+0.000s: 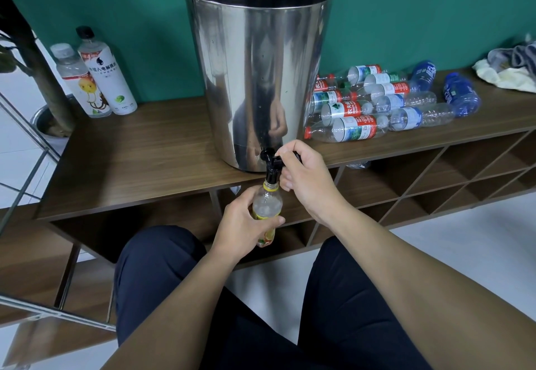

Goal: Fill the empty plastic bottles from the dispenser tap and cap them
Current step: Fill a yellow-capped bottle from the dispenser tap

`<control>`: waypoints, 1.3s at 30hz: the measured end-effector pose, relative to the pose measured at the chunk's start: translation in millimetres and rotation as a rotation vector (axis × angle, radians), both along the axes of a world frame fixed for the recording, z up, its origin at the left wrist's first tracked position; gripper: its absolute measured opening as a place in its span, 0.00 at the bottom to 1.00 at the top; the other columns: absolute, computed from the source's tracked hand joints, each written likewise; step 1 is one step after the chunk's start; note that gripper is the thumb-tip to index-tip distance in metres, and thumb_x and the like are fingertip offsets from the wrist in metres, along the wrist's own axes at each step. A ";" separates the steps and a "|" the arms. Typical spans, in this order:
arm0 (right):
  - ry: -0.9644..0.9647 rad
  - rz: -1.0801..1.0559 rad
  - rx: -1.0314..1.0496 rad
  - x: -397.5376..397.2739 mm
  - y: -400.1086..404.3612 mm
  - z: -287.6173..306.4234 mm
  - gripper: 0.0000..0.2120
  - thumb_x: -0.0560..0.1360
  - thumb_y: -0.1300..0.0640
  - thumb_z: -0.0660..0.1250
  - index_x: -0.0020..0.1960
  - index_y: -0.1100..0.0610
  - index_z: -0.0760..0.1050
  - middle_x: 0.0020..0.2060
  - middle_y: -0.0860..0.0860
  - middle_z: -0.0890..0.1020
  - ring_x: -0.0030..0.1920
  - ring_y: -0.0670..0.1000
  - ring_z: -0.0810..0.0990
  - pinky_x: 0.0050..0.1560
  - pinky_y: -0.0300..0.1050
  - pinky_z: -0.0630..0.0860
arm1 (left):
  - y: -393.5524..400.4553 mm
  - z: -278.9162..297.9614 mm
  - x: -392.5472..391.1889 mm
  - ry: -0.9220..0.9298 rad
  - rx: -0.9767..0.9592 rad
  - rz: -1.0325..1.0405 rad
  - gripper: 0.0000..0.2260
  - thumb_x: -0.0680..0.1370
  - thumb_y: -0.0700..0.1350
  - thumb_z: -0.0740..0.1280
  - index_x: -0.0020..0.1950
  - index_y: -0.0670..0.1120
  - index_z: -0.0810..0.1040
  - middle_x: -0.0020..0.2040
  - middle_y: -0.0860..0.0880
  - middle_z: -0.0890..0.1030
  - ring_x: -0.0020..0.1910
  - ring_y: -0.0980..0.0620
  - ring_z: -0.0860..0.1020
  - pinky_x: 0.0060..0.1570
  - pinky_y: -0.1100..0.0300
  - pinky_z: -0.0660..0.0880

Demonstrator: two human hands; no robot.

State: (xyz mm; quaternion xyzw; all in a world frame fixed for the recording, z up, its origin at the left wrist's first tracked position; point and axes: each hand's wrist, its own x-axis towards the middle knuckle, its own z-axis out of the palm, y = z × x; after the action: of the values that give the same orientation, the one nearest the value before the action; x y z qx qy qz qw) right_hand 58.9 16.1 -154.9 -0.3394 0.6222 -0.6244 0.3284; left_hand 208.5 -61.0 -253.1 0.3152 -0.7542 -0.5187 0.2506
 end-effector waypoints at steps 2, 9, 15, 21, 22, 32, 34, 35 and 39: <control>0.004 0.002 0.000 -0.2 0.4 0.5 0.10 0.89 0.56 0.62 0.50 0.55 0.76 0.28 0.46 0.64 0.30 0.49 0.62 0.35 0.49 0.64 | -0.2 -0.5 -0.4 0.002 -0.001 0.001 0.32 0.70 0.46 0.88 0.72 0.57 0.82 0.62 0.63 0.87 0.64 0.61 0.84 0.72 0.48 0.79; -0.020 -0.015 -0.016 0.9 -0.6 0.1 0.10 0.89 0.56 0.63 0.50 0.57 0.76 0.29 0.48 0.63 0.30 0.49 0.62 0.35 0.50 0.62 | 0.2 -0.8 -0.5 0.009 0.007 0.004 0.32 0.71 0.46 0.88 0.72 0.58 0.82 0.62 0.63 0.87 0.64 0.61 0.84 0.72 0.47 0.79; -0.026 -0.014 -0.013 1.3 -0.3 0.9 0.10 0.89 0.56 0.63 0.50 0.57 0.76 0.29 0.48 0.62 0.31 0.50 0.61 0.35 0.51 0.61 | 1.1 0.0 -0.3 0.013 0.011 0.008 0.31 0.70 0.45 0.88 0.71 0.58 0.82 0.60 0.62 0.88 0.62 0.61 0.85 0.71 0.47 0.80; -0.023 -0.016 -0.013 0.9 -0.5 0.4 0.09 0.89 0.56 0.63 0.51 0.59 0.76 0.29 0.49 0.62 0.31 0.50 0.61 0.35 0.50 0.62 | 1.2 0.5 -0.4 0.016 0.009 0.004 0.31 0.70 0.45 0.88 0.71 0.58 0.82 0.61 0.62 0.87 0.63 0.60 0.84 0.72 0.48 0.79; -0.025 -0.016 -0.013 0.9 -0.5 0.3 0.09 0.89 0.56 0.63 0.51 0.59 0.76 0.29 0.49 0.62 0.31 0.50 0.61 0.35 0.50 0.62 | 1.4 0.7 -0.4 0.015 0.010 0.004 0.31 0.70 0.45 0.88 0.71 0.58 0.82 0.61 0.63 0.87 0.63 0.60 0.84 0.72 0.48 0.79; -0.034 -0.017 -0.015 1.7 -0.7 1.5 0.09 0.89 0.57 0.63 0.50 0.57 0.76 0.29 0.49 0.63 0.31 0.49 0.61 0.35 0.49 0.62 | 0.8 1.3 -0.2 0.011 0.002 0.001 0.30 0.71 0.46 0.87 0.69 0.59 0.83 0.59 0.60 0.88 0.61 0.59 0.85 0.69 0.47 0.81; -0.033 -0.016 -0.019 1.9 0.3 2.1 0.10 0.89 0.57 0.63 0.50 0.57 0.76 0.29 0.48 0.63 0.31 0.49 0.61 0.34 0.48 0.63 | 0.6 1.2 -0.3 0.010 0.003 -0.003 0.30 0.71 0.46 0.87 0.69 0.59 0.83 0.59 0.60 0.88 0.61 0.58 0.85 0.70 0.46 0.80; -0.027 -0.015 -0.017 2.1 0.8 2.4 0.10 0.89 0.57 0.63 0.50 0.57 0.76 0.29 0.48 0.64 0.31 0.49 0.62 0.34 0.47 0.63 | 0.4 0.8 -0.3 0.010 0.003 -0.005 0.30 0.71 0.46 0.87 0.70 0.59 0.83 0.60 0.60 0.88 0.62 0.58 0.85 0.70 0.46 0.80; -0.028 -0.027 -0.020 3.2 0.7 2.0 0.09 0.89 0.58 0.63 0.51 0.58 0.76 0.30 0.49 0.63 0.31 0.49 0.61 0.34 0.48 0.63 | 0.8 -0.3 -0.8 0.020 0.011 0.007 0.30 0.70 0.45 0.87 0.69 0.58 0.83 0.60 0.59 0.88 0.61 0.57 0.85 0.70 0.45 0.80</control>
State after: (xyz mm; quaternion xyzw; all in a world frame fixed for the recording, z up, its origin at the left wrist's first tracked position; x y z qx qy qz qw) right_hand 62.0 16.8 -152.9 -0.3256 0.6158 -0.6395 0.3252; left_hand 207.8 -60.2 -253.4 0.3142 -0.7476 -0.5252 0.2581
